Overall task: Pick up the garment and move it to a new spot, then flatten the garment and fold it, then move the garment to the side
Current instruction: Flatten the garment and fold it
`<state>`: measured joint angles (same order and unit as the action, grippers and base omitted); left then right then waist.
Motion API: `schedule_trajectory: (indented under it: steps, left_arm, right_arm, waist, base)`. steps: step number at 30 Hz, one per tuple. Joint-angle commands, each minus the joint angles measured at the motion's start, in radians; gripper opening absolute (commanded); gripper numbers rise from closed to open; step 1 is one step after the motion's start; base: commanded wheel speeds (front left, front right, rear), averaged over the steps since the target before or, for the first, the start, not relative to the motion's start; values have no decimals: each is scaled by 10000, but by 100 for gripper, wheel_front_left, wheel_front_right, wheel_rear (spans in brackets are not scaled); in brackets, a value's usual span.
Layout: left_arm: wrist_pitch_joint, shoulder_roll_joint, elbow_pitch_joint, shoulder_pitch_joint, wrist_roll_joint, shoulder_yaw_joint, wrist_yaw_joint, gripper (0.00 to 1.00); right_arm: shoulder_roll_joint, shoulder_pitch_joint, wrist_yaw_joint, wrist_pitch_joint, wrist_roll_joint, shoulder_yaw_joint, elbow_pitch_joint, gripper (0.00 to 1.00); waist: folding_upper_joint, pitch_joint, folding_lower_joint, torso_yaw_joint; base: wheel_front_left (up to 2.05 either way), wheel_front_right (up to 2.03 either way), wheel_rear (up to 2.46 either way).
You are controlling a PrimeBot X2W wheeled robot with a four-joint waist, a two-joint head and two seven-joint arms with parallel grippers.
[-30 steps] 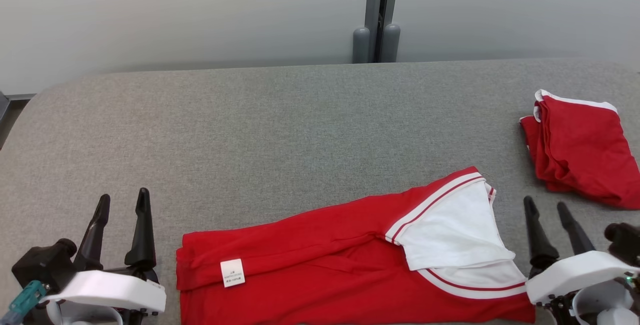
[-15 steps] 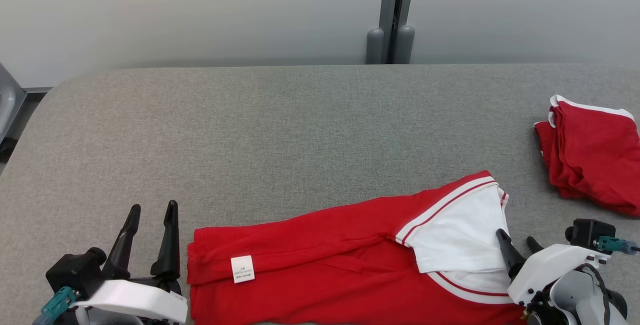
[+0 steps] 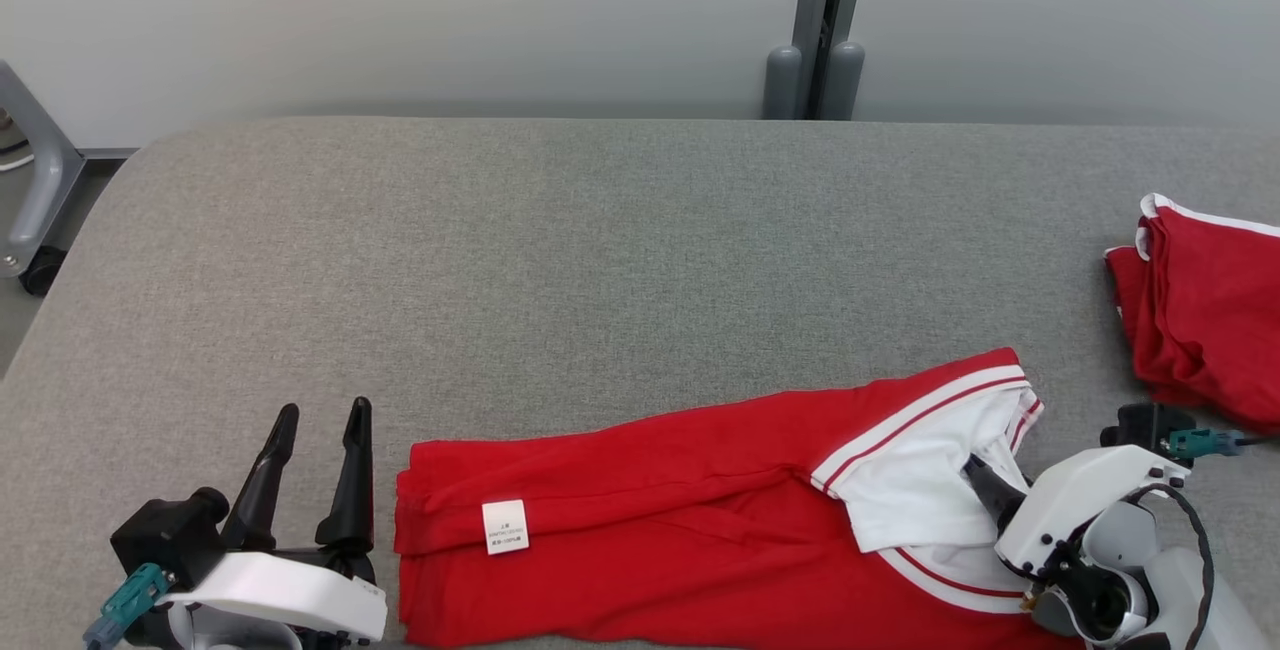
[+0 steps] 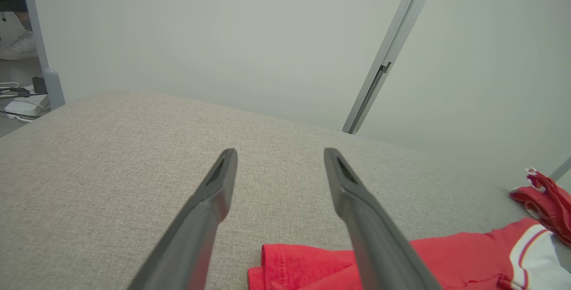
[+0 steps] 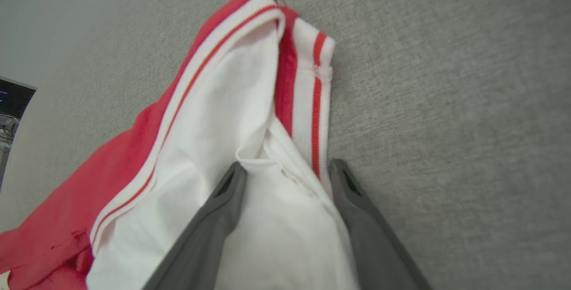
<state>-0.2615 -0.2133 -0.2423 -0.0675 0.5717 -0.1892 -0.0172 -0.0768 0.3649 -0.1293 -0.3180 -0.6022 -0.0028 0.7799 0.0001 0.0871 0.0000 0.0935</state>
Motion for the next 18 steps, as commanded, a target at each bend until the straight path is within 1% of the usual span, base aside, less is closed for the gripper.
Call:
schedule_trajectory:
  steps: [1,2,11,17,18]
  left_arm:
    - [-43,-9,-58,-172,-90,75,-67,100]
    - [-42,13,-84,-184,-102,87,-80,100]
    - [-44,142,-308,-176,-288,48,-240,100]
    - [-44,201,-249,-102,-389,158,-253,100]
    - [-44,201,-249,-102,-389,158,-253,100]
  right_arm:
    - [375,-328,-26,-252,-174,331,189,23]
    - [362,-339,-26,-159,-240,405,125,0]
    - [-121,-51,-15,998,-335,368,-320,0]
    - [-597,134,-15,1371,-330,73,-563,0]
    - [-597,134,-15,1371,-330,73,-563,0]
  waist:
    - [-1,3,0,40]
    - [-1,-1,0,51]
    - [-1,-95,0,-56]
    - [-1,-171,0,-331]
    - [-1,-171,0,-331]
  base:
    - [0,0,0]
    - [0,0,0]
    - [0,0,0]
    - [0,0,0]
    - [0,0,0]
